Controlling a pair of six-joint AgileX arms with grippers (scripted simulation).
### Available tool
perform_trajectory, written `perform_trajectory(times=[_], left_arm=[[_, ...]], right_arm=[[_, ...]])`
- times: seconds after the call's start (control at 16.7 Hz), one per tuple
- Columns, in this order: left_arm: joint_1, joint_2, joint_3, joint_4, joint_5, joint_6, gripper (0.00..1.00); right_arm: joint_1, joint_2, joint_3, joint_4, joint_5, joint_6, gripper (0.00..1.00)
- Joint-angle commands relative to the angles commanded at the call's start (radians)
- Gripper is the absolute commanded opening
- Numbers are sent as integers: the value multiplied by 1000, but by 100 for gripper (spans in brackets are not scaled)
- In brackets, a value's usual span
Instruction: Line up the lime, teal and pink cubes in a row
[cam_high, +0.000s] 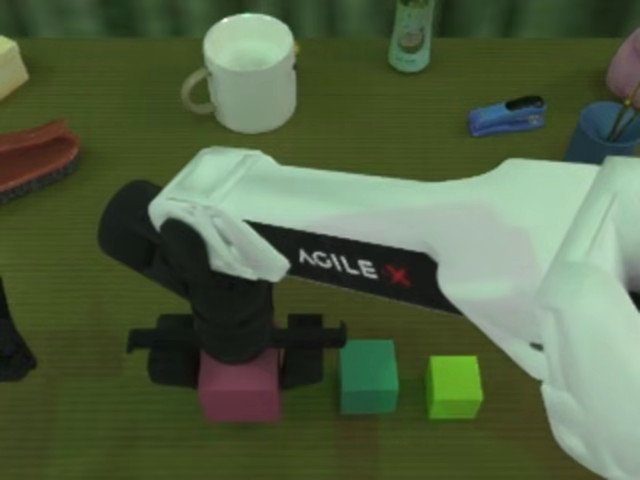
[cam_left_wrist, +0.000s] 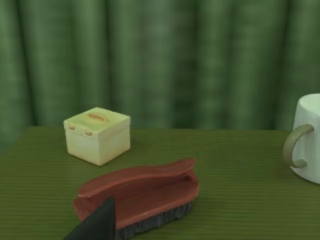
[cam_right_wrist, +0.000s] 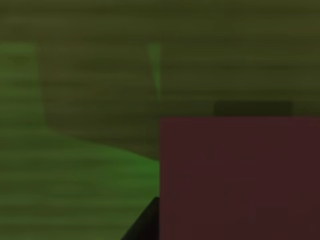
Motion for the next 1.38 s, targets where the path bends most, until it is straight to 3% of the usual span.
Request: perform_trajectory(times=[0.18,0.24,0.84,1.38], left_arm=[[0,0,0,0,0,0,100],[0,0,0,0,0,0,100],[0,0,0,0,0,0,100],[0,0,0,0,0,0,100]], right_arm=[[0,0,0,0,0,0,98],[0,0,0,0,0,0,100],[0,0,17,-17,0,0,100],[7,-17,249,-265,0,-1,100]])
